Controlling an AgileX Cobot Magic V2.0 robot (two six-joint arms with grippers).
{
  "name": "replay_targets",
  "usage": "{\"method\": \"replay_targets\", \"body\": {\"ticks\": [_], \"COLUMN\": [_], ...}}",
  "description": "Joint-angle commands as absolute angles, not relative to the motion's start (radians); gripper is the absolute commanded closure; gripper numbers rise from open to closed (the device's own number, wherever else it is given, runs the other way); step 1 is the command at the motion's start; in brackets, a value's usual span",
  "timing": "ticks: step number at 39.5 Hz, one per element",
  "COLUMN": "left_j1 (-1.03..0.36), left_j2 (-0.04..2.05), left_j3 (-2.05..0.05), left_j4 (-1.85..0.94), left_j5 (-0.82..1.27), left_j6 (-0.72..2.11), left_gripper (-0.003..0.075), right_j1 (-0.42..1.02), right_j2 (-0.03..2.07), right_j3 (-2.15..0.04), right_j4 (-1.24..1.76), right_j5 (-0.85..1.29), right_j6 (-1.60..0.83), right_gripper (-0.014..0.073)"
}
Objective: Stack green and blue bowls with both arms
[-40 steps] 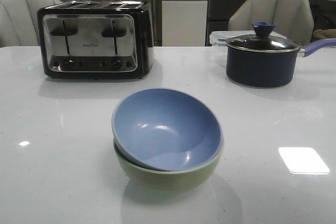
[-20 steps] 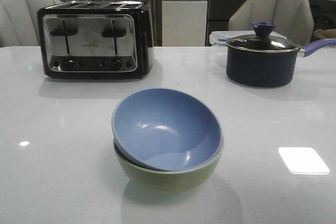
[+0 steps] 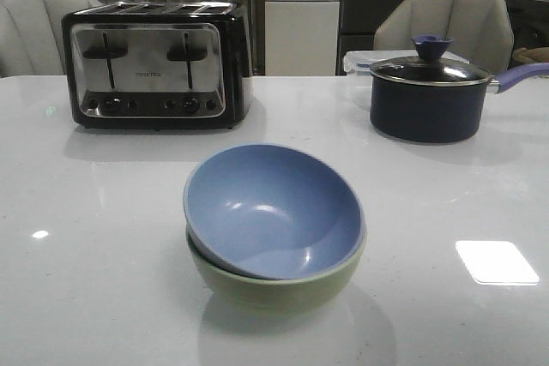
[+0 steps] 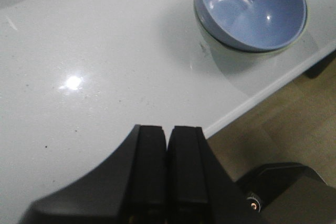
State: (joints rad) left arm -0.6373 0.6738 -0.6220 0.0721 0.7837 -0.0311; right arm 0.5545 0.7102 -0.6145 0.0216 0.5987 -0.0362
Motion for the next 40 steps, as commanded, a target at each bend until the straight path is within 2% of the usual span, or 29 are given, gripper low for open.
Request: {"method": "replay_targets", "body": {"ticks": [1,5,10,18,28,40], "left_j1": [-0.565,-0.465,-0.36,-0.202,-0.106,-0.073], "left_j2": [0.627,0.551,0.433,0.237,0.034,-0.025], "left_j3": [-0.642,-0.609,-0.523,-0.339,-0.141,-0.037], "left_j4": [0.069,0.009,-0.109,-0.132,-0.134,0.0], "left_j5": [0.697,0.627,0.47,0.276,0.12,0.077], "left_j6": [-0.042,-0.006,0.168,0.171,0.171,-0.009], "left_gripper": [0.0627,0.0627,0.0627,0.0627,0.0627,0.0627], "right_j1": [0.555,0.555,0.555,0.555,0.555,0.555], "right_j2": [0.705,0.705,0.705,0.705,0.705,0.705], "right_j3": [-0.639,-0.639,-0.639,-0.639,-0.639,-0.639], "right_j4": [0.016,0.016,0.016,0.016,0.016,0.016], "right_j5": [0.535,0.535,0.535,0.535,0.535,0.534], "right_j6": [-0.046,-0.046,-0.046,-0.046,-0.046,-0.046], "right_gripper": [0.0537,0.0537,0.0537,0.0537,0.0537,0.0537]}}
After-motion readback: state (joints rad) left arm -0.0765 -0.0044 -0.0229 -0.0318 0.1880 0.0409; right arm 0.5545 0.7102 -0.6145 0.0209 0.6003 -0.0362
